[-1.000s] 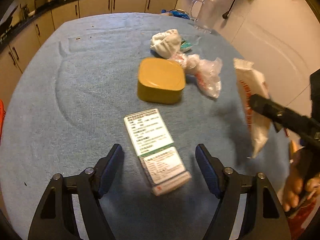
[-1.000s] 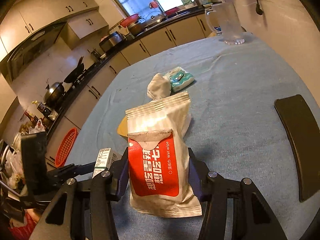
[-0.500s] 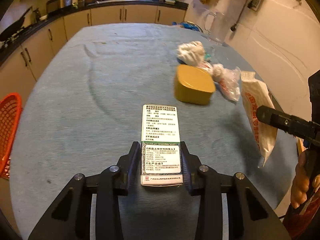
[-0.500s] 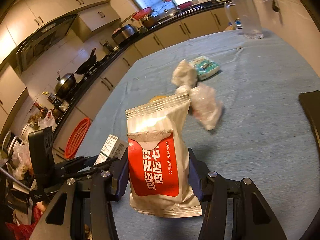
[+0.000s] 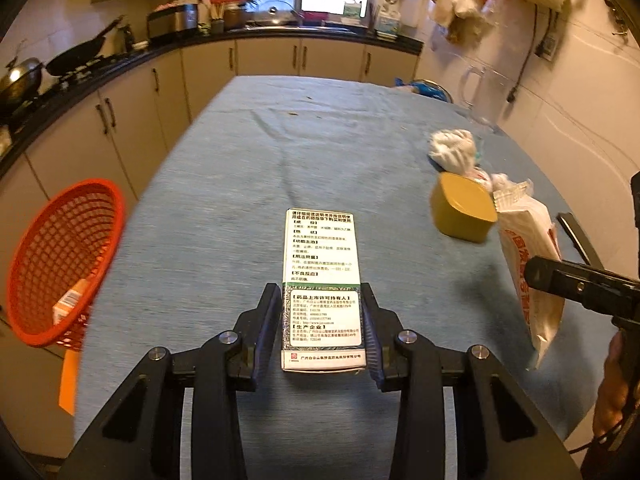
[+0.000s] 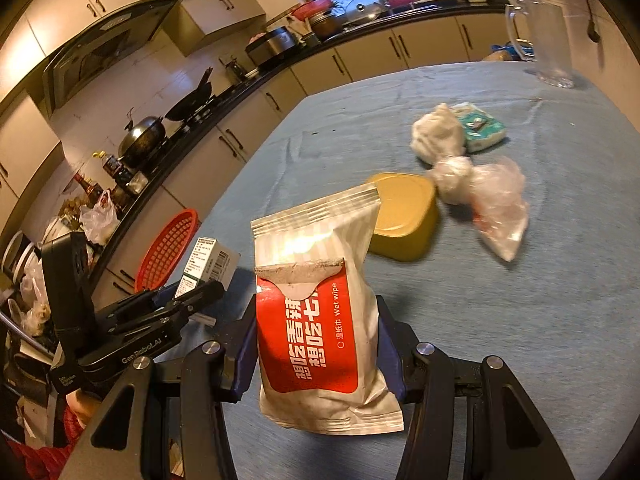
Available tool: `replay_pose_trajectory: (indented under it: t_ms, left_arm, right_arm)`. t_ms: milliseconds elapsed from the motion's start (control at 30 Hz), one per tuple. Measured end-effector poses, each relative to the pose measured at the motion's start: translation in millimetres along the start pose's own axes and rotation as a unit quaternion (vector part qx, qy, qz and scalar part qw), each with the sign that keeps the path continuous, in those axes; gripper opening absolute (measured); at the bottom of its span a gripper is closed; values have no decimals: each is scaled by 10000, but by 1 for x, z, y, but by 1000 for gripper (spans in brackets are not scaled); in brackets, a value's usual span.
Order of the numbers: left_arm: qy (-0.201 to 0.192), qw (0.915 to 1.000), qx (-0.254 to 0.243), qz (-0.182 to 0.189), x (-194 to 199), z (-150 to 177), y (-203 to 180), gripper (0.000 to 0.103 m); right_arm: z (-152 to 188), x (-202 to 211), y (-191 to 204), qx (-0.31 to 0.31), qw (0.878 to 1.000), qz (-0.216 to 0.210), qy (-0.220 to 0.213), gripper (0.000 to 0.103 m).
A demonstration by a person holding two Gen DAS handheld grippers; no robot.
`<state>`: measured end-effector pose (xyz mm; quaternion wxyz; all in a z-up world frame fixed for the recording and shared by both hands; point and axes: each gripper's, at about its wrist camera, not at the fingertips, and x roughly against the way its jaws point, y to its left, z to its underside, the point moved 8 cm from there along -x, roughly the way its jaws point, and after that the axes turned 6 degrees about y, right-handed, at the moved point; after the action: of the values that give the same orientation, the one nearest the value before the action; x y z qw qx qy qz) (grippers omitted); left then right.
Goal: Collect trash
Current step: 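Carry the medicine box and wrapper bag over the red wastebasket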
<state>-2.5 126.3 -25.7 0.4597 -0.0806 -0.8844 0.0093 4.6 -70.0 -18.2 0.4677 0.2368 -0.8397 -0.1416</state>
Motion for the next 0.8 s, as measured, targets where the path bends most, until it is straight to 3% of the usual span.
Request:
replay_pose_trajectory:
  t_ms: [800]
  left_arm:
    - [-357, 9979, 517, -181, 26, -1, 68, 37]
  right_arm:
    - [-8, -50, 70, 569, 9975, -27, 421, 56]
